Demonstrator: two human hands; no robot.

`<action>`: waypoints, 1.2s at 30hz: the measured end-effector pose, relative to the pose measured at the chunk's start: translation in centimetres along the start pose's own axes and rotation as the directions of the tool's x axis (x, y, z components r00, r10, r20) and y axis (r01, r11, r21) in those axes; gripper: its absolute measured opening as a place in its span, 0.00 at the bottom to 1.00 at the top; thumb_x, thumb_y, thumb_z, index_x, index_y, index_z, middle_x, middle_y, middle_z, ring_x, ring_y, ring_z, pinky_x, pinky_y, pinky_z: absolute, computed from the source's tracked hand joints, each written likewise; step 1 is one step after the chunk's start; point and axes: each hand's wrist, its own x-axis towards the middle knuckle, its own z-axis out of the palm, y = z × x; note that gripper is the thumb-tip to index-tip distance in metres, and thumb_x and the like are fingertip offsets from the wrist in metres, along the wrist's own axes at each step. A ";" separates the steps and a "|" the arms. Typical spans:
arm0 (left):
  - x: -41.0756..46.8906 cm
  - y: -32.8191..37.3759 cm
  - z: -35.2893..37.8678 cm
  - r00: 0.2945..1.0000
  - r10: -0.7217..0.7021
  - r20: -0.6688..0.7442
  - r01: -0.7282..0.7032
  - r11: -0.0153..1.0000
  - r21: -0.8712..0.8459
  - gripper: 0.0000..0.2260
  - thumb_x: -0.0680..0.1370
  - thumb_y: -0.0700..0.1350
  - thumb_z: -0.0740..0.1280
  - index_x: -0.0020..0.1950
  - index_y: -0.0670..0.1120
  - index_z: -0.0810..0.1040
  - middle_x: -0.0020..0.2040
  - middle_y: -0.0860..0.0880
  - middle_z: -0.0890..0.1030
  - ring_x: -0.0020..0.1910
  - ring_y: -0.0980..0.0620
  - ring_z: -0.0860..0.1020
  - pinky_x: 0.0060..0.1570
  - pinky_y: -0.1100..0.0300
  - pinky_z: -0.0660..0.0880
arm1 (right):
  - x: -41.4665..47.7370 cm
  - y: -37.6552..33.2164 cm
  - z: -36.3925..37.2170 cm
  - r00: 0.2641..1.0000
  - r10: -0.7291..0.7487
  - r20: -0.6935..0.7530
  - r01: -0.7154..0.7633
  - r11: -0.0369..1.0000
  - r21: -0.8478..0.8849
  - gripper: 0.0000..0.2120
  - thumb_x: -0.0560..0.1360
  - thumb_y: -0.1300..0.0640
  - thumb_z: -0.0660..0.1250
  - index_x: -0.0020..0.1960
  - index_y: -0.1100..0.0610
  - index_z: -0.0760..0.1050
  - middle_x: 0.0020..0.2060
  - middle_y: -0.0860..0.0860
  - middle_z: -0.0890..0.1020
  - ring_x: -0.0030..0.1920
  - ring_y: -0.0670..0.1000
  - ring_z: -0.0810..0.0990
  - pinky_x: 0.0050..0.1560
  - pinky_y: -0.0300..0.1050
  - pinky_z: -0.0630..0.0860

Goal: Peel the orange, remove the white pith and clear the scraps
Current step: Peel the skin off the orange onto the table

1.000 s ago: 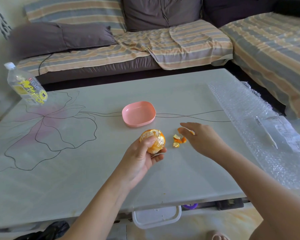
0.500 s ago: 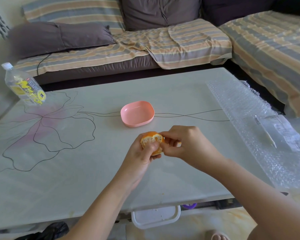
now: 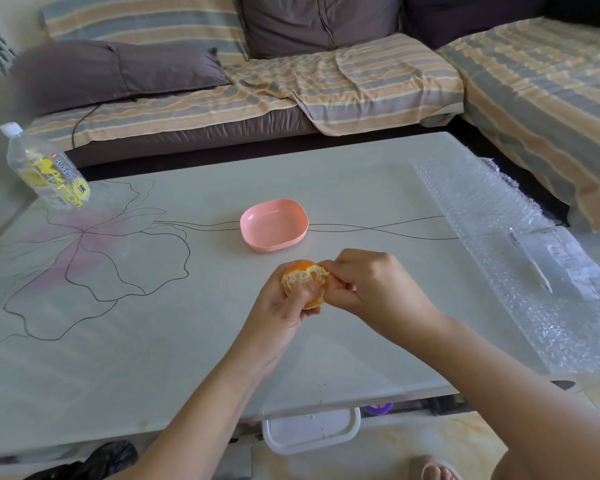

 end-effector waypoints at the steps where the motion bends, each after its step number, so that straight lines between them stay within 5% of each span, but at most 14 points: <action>1: 0.0 0.1 0.0 1.000 0.006 0.005 -0.006 1.000 -0.006 0.24 0.61 0.53 0.68 0.53 0.42 0.74 0.41 0.51 0.79 0.38 0.57 0.77 0.40 0.64 0.74 | 0.0 0.0 0.0 1.000 0.017 -0.001 -0.017 1.000 0.018 0.13 0.71 0.53 0.59 0.32 0.56 0.75 0.27 0.47 0.64 0.26 0.48 0.62 0.28 0.40 0.61; 7: -0.1 0.4 -0.7 0.999 0.014 0.047 -0.013 1.000 -0.023 0.24 0.62 0.52 0.67 0.54 0.42 0.74 0.41 0.51 0.82 0.39 0.56 0.79 0.41 0.63 0.75 | 0.2 0.2 -0.9 0.983 0.104 0.153 -0.134 0.970 0.204 0.11 0.73 0.46 0.64 0.45 0.49 0.82 0.32 0.47 0.77 0.34 0.48 0.74 0.36 0.38 0.70; 11: -0.1 0.3 -0.8 0.997 0.010 0.071 -0.009 1.000 -0.014 0.25 0.62 0.52 0.68 0.55 0.43 0.74 0.42 0.49 0.82 0.40 0.54 0.79 0.41 0.64 0.75 | 0.4 0.8 -1.8 0.965 0.168 0.202 -0.227 0.919 0.322 0.07 0.72 0.53 0.71 0.49 0.51 0.84 0.31 0.42 0.79 0.33 0.43 0.76 0.35 0.34 0.70; 18: -0.2 0.0 -0.3 0.998 0.058 0.011 -0.059 0.995 0.077 0.23 0.62 0.53 0.68 0.54 0.47 0.74 0.43 0.50 0.79 0.39 0.55 0.76 0.42 0.63 0.73 | 0.0 -0.5 -1.2 0.970 0.205 0.131 -0.219 0.971 0.097 0.10 0.70 0.51 0.64 0.41 0.54 0.82 0.30 0.52 0.76 0.33 0.52 0.72 0.34 0.52 0.72; 24: -0.1 0.1 0.0 0.998 0.060 0.005 -0.061 0.993 0.099 0.23 0.62 0.53 0.69 0.54 0.46 0.74 0.42 0.50 0.79 0.40 0.54 0.76 0.43 0.62 0.74 | 0.1 -0.8 -0.6 0.967 0.247 0.059 -0.249 0.968 0.026 0.08 0.69 0.61 0.64 0.33 0.61 0.79 0.26 0.57 0.74 0.30 0.56 0.69 0.30 0.52 0.66; 27: -0.2 0.5 0.1 0.999 0.029 0.034 -0.030 0.999 0.022 0.23 0.61 0.52 0.68 0.54 0.45 0.74 0.40 0.51 0.81 0.40 0.53 0.78 0.40 0.63 0.74 | 0.2 -0.4 -0.7 0.940 0.339 0.028 -0.339 0.930 0.141 0.09 0.66 0.59 0.62 0.32 0.58 0.79 0.26 0.54 0.77 0.32 0.58 0.73 0.27 0.45 0.66; 31: -0.4 1.0 0.2 0.994 -0.027 0.105 0.041 0.991 -0.125 0.23 0.60 0.50 0.68 0.53 0.43 0.75 0.39 0.48 0.82 0.39 0.53 0.79 0.39 0.64 0.75 | 0.3 -0.6 -1.5 0.884 0.458 0.095 -0.463 0.829 0.314 0.08 0.67 0.60 0.65 0.34 0.55 0.82 0.27 0.51 0.81 0.30 0.52 0.78 0.32 0.49 0.76; 33: -0.4 1.2 0.2 0.991 -0.060 0.121 0.086 0.972 -0.221 0.22 0.59 0.49 0.68 0.52 0.43 0.76 0.39 0.48 0.82 0.38 0.52 0.79 0.38 0.63 0.75 | 0.5 -0.5 -1.8 0.852 0.507 0.127 -0.512 0.760 0.401 0.09 0.70 0.62 0.66 0.36 0.54 0.83 0.27 0.49 0.82 0.27 0.44 0.79 0.32 0.40 0.76; 36: -0.4 1.6 0.3 0.987 -0.119 0.104 0.149 0.921 -0.359 0.22 0.58 0.47 0.69 0.50 0.42 0.77 0.38 0.46 0.81 0.36 0.50 0.80 0.36 0.63 0.77 | 0.9 1.0 -1.8 0.814 0.565 0.137 -0.564 0.709 0.424 0.09 0.73 0.63 0.65 0.40 0.58 0.83 0.30 0.51 0.83 0.27 0.44 0.78 0.30 0.32 0.73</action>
